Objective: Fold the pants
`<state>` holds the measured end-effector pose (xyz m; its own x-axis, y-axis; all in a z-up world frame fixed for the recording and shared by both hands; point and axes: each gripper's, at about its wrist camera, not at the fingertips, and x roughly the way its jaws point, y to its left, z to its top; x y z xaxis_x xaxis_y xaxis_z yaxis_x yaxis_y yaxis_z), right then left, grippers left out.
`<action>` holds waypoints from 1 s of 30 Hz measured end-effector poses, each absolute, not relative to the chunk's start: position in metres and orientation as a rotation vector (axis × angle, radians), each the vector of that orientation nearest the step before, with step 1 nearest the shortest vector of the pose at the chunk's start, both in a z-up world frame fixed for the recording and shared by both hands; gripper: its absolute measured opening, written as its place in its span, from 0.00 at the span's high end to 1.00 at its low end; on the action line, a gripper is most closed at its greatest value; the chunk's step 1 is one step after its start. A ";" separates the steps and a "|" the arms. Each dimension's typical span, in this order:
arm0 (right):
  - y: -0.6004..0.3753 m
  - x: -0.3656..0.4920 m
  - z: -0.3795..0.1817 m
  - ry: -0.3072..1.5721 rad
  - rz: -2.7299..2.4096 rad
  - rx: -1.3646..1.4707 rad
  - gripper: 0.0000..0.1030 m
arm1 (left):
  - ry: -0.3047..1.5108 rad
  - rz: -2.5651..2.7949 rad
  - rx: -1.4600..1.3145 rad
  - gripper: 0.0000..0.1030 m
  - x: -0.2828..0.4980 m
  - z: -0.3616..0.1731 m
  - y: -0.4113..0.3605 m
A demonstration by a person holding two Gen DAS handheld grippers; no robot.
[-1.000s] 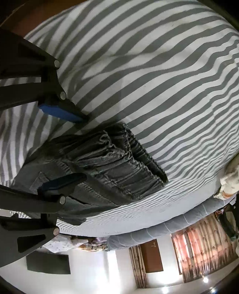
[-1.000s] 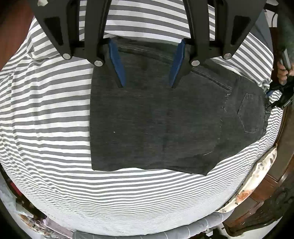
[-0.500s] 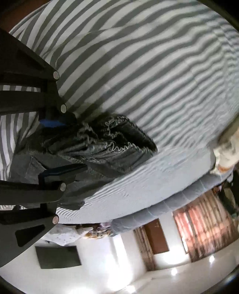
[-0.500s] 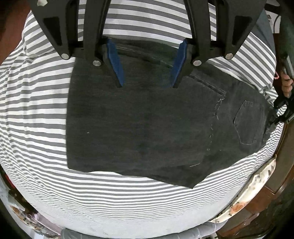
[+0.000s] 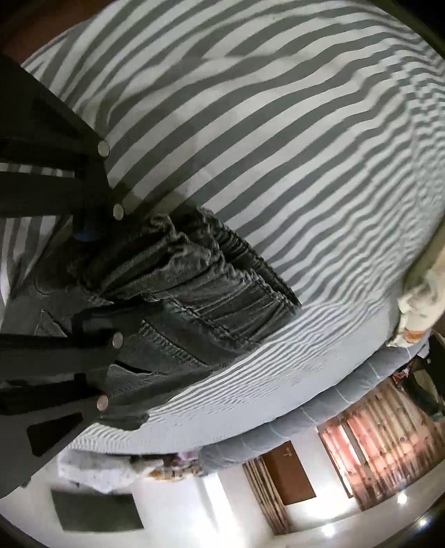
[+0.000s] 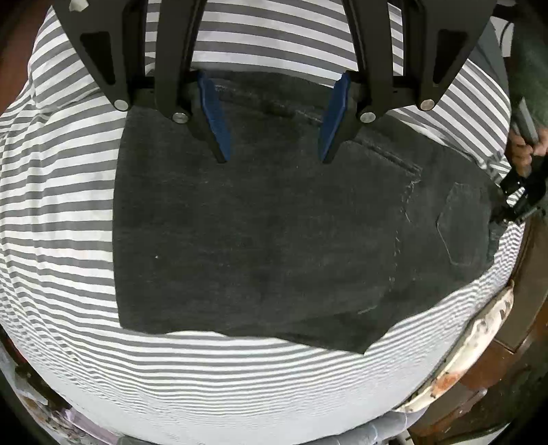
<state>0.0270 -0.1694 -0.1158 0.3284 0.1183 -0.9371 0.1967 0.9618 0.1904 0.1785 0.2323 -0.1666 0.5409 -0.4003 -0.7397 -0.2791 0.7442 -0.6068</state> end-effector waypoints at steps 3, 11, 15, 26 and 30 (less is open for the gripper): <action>-0.179 0.024 -0.113 1.226 -0.056 0.328 0.51 | 1.003 -0.061 -0.721 0.77 0.174 -0.149 0.225; -0.213 0.012 -0.101 1.160 -0.074 0.446 0.51 | 0.842 -0.239 -0.517 0.78 0.159 -0.051 0.152; -0.238 -0.002 -0.094 1.119 -0.091 0.527 0.51 | 0.818 -0.379 -0.443 0.79 0.157 -0.019 0.090; -0.313 -0.042 -0.073 0.986 -0.163 0.694 0.51 | 0.890 -0.700 -0.281 0.79 0.139 -0.004 -0.103; -0.335 -0.047 -0.073 0.959 -0.189 0.743 0.50 | 0.980 -0.757 -0.185 0.79 0.130 -0.033 -0.166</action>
